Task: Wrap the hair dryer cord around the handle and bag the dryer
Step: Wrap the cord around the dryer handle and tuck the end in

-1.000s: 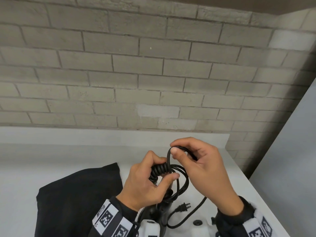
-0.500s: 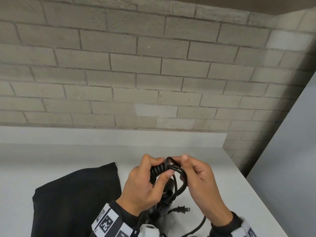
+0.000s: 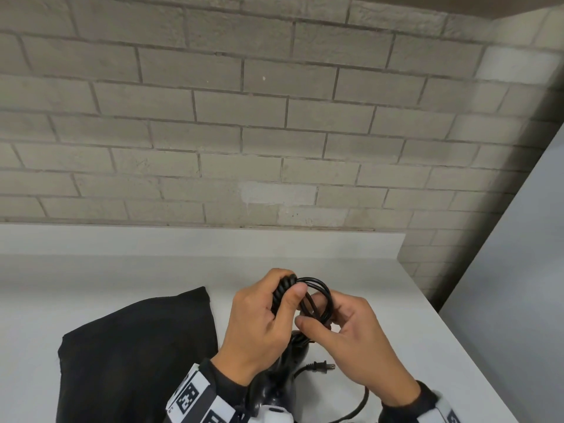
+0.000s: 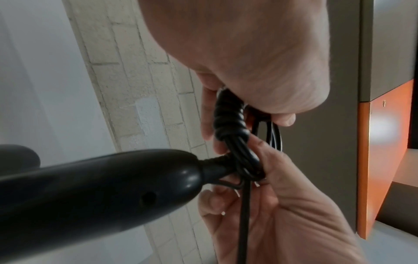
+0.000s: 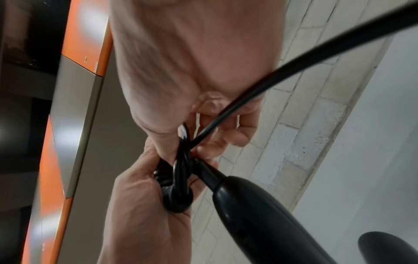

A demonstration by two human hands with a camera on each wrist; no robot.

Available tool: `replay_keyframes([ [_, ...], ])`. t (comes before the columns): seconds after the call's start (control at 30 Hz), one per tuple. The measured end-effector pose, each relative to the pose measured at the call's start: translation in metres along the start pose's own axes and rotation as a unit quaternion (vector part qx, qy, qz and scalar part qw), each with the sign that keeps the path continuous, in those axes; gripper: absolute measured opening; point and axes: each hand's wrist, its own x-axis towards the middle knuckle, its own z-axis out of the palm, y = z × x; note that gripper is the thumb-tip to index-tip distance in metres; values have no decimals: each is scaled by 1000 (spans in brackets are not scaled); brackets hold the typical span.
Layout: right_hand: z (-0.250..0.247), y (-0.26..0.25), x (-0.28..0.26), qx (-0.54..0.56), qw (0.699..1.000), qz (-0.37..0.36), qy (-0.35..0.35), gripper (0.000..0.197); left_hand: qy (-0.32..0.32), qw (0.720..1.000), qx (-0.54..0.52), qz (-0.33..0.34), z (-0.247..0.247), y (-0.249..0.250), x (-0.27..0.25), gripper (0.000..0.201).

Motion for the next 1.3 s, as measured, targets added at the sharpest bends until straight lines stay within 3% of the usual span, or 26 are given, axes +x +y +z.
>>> replay_keyframes([
  [0.1, 6, 8, -2, -55, 991, -30, 116, 28, 17, 999, 4, -28, 0, -3, 1, 39],
  [0.17, 11, 14, -5, -108, 962, -87, 236, 48, 27, 998, -3, -54, 1, -4, 1, 37],
  [0.2, 14, 16, -6, -143, 945, -135, 262, 48, 30, 998, -3, -62, 3, -4, 1, 38],
  [0.3, 25, 20, -7, -264, 900, -247, 242, 28, 43, 997, 12, -67, 7, -2, 3, 39],
  [0.4, 31, 20, -6, -328, 875, -243, 259, 28, 58, 996, 24, -58, 7, -3, 5, 39],
  [0.57, 39, 9, -10, -346, 897, -150, 230, 38, 57, 997, 44, -32, 8, -3, 4, 35],
  [0.73, 26, -13, -9, -126, 984, 44, 120, 40, 60, 995, 68, 30, 7, -8, 2, 39],
  [0.83, 11, -29, -7, 0, 988, 136, 73, 42, 54, 994, 68, 64, 4, -10, 3, 38],
  [0.97, -12, -35, 1, 186, 956, 228, 0, 31, 44, 992, 61, 104, -3, -14, 5, 27],
  [1.07, -23, -32, 6, 290, 925, 240, -51, 19, 22, 991, 54, 122, -4, -13, 9, 32],
  [1.2, -19, -25, 0, 202, 966, 161, -28, 48, 33, 993, 43, 105, -4, -13, 12, 24],
  [1.3, -12, -19, -10, 136, 987, 83, 6, 51, 36, 996, 33, 79, -8, -16, 13, 25],
])
